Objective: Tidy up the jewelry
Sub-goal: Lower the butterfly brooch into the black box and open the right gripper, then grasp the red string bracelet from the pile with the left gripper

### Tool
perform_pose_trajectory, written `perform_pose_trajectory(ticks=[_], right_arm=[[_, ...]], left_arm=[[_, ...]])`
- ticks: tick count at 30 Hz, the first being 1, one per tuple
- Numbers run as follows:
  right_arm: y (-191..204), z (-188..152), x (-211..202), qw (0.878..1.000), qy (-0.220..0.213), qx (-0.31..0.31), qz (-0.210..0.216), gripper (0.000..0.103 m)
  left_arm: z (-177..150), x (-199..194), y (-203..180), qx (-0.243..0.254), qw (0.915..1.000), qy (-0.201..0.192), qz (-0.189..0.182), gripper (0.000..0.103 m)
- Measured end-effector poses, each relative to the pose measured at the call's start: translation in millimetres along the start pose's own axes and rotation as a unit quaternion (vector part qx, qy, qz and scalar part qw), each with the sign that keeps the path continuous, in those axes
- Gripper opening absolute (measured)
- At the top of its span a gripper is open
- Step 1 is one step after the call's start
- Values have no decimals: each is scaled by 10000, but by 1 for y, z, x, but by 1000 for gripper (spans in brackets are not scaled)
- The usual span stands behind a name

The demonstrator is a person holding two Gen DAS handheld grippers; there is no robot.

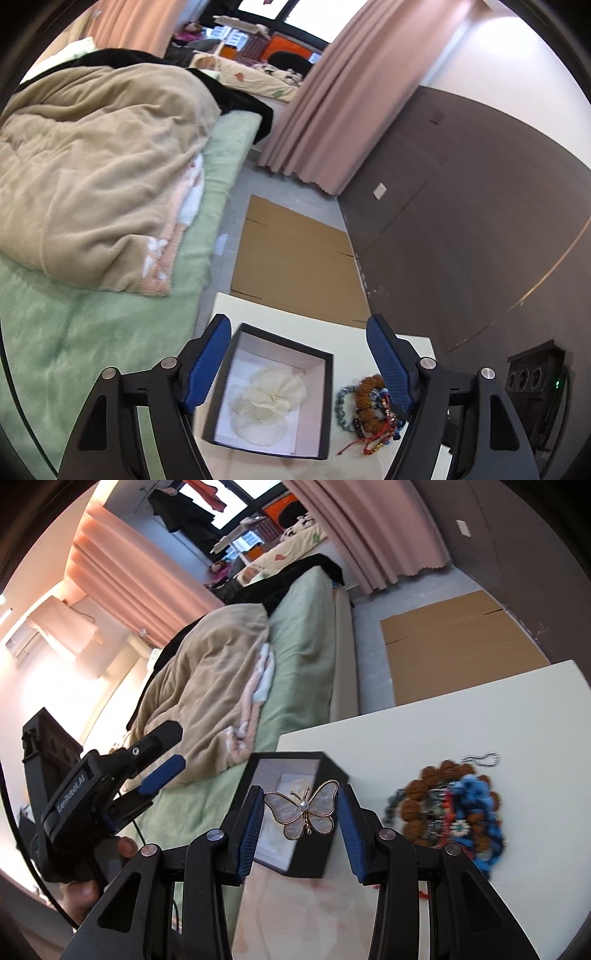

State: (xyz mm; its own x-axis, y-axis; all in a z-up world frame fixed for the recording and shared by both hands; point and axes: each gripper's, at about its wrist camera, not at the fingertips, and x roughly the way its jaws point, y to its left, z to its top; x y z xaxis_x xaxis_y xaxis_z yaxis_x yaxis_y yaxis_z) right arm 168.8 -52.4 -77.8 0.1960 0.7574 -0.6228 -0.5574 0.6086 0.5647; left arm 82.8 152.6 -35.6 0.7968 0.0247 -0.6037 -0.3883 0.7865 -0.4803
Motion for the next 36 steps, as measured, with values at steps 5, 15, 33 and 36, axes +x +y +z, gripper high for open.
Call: perform_pose_trajectory(ticks=[5, 15, 33, 36], right_arm=[[17, -3, 13, 9995, -61, -107, 295, 42], [2, -8, 13, 9999, 120, 90, 78, 66], [-72, -14, -78, 9902, -379, 775, -1098, 67], [-81, -17, -86, 9884, -367, 850, -1207, 67]], left_arm=[[2, -2, 13, -189, 9998, 26, 60, 76], [-3, -9, 15, -217, 9997, 48, 53, 76], [-43, 18, -49, 567, 9966, 531, -256, 76], [-50, 24, -60, 669, 9952, 629, -333, 76]])
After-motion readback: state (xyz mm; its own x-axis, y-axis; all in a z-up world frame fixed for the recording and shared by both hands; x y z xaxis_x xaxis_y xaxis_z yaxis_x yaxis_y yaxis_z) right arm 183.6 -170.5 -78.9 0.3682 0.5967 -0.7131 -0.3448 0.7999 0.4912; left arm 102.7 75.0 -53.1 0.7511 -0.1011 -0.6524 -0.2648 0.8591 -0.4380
